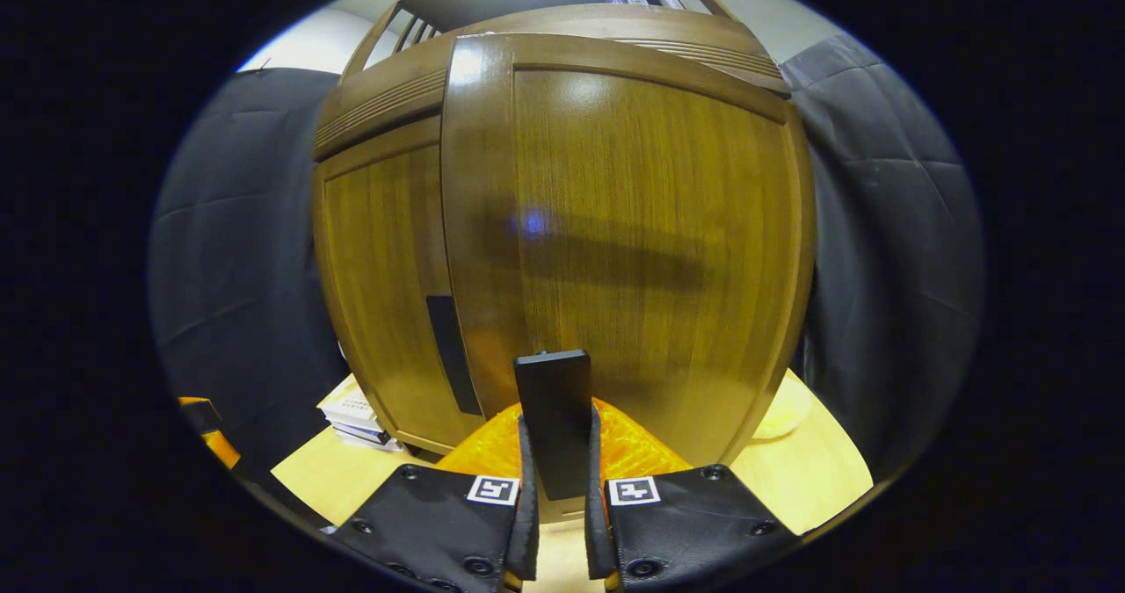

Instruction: Open the right door of the double-door shoe cabinet with the right hand, and open the left door with the left hand.

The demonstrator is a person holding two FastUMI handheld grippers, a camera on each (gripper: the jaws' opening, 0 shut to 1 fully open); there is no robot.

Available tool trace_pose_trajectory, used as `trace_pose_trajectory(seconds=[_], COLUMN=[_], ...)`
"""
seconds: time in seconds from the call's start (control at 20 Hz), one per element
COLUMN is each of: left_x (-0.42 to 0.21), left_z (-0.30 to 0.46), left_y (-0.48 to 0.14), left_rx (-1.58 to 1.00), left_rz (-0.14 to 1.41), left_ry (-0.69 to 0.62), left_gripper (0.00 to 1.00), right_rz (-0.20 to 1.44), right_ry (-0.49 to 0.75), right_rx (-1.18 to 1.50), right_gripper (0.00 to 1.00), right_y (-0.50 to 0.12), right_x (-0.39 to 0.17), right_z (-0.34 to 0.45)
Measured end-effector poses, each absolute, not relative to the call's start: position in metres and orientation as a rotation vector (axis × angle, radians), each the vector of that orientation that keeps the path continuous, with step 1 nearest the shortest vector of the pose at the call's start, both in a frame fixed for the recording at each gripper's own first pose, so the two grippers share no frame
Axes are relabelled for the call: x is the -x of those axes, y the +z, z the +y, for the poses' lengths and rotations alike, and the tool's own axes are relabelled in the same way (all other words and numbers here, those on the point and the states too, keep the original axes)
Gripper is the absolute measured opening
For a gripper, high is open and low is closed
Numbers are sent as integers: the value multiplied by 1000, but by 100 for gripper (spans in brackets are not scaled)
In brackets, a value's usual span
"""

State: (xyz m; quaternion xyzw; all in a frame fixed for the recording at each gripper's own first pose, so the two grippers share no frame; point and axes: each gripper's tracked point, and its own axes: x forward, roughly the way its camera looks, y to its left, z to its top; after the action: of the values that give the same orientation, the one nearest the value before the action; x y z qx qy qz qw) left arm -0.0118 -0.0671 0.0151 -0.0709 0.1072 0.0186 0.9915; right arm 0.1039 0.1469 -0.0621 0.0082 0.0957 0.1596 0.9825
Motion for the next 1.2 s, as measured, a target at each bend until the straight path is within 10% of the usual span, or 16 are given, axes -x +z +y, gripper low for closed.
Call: trace_pose_trajectory(seconds=[1.2], left_x=[-12], left_z=[-163], left_y=[27], left_rx=[119], left_rz=[241], left_ry=[-82], left_gripper=[94], right_rz=[208], right_ry=[302], right_rx=[-22], right_gripper=[22], right_y=[-72], right_x=[-16], right_z=[5])
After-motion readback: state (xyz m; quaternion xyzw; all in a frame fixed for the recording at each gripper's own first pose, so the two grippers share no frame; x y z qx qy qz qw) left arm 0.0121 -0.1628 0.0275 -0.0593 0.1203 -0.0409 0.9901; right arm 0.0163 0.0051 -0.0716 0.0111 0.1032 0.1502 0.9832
